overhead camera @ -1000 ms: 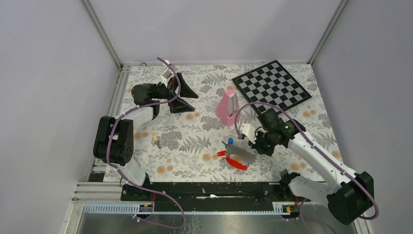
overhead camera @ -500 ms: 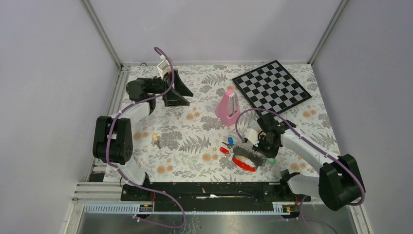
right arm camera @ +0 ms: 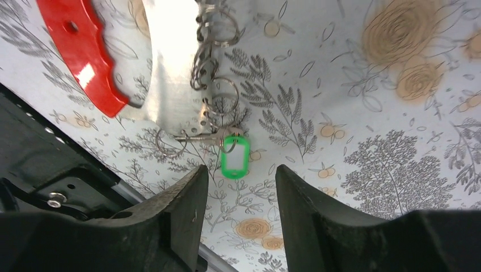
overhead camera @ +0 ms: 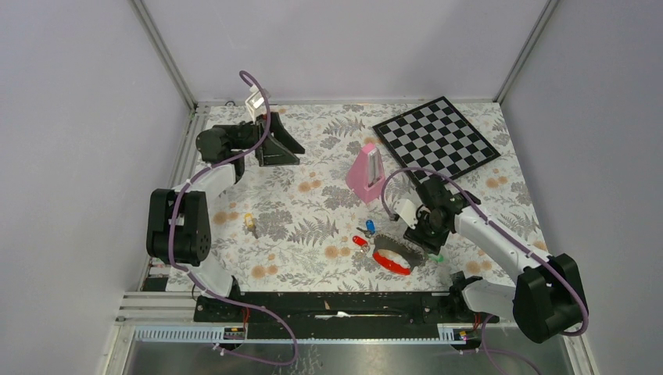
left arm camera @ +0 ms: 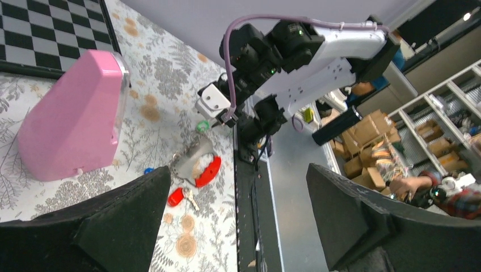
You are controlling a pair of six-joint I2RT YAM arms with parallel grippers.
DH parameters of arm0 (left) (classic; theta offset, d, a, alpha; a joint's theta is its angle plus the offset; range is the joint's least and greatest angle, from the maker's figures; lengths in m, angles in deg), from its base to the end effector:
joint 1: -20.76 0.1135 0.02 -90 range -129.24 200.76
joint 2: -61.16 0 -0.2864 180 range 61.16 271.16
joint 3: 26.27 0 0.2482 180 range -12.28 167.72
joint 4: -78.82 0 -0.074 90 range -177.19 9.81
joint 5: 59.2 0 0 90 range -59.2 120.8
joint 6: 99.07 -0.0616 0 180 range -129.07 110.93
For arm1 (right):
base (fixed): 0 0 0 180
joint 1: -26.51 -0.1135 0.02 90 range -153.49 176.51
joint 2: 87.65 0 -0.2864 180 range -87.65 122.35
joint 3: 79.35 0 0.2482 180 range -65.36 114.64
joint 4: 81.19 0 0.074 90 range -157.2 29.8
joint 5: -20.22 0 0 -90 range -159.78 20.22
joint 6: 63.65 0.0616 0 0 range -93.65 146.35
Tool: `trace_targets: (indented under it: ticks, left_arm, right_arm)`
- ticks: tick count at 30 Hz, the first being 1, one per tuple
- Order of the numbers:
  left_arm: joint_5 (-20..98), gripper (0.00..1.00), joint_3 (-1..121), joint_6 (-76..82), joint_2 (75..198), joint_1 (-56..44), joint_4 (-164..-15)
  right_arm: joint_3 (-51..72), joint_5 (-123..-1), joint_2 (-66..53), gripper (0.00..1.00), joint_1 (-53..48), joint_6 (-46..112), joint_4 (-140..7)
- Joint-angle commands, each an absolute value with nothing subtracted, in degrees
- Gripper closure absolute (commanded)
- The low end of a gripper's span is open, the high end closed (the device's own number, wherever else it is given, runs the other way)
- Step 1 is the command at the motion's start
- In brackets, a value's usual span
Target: Put the keys on the keyring
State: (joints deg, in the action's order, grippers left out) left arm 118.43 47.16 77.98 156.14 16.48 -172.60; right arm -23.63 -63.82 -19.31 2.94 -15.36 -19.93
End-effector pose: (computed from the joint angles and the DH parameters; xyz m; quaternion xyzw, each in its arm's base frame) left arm 0.3195 -0.0856 0.3662 0.3242 0.6157 -0.6508 0.3038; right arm 0.1753 0.0835 0.1955 -0.5394 0.8287 0.0288 0.1464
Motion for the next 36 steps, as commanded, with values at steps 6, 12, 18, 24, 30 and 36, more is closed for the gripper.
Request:
trace_targets:
  ticks: [6, 12, 18, 24, 30, 36]
  left_arm:
    - [106.5, 0.01, 49.0, 79.9, 150.3, 17.0, -178.5]
    - [104.7, 0.01, 43.8, 66.9, 143.2, 17.0, -173.7]
    - [87.6, 0.01, 53.3, 0.4, 135.5, 14.8, -91.7]
    - [80.5, 0.01, 56.9, -11.4, 138.1, 13.1, -77.2]
    - [72.1, 0.01, 56.5, -28.1, 136.8, 12.3, -60.1]
    - [68.9, 0.01, 56.1, -35.2, 137.4, 12.3, -49.7]
  right_arm:
    - [-18.1, -57.7, -19.2, 0.45, 3.4, -10.5, -23.5]
    - [-17.2, -54.4, -21.5, 0.45, 3.7, -9.8, -22.7]
    - [-18.2, -49.4, -25.4, 0.45, 3.8, -12.4, -19.4]
    - [-21.3, -48.1, -27.4, 0.45, 3.8, -17.3, -14.6]
    - [-26.4, -51.3, -30.8, 0.44, 3.5, -22.4, -12.3]
    - [-29.2, -56.6, -32.6, 0.44, 1.4, -29.9, -11.0]
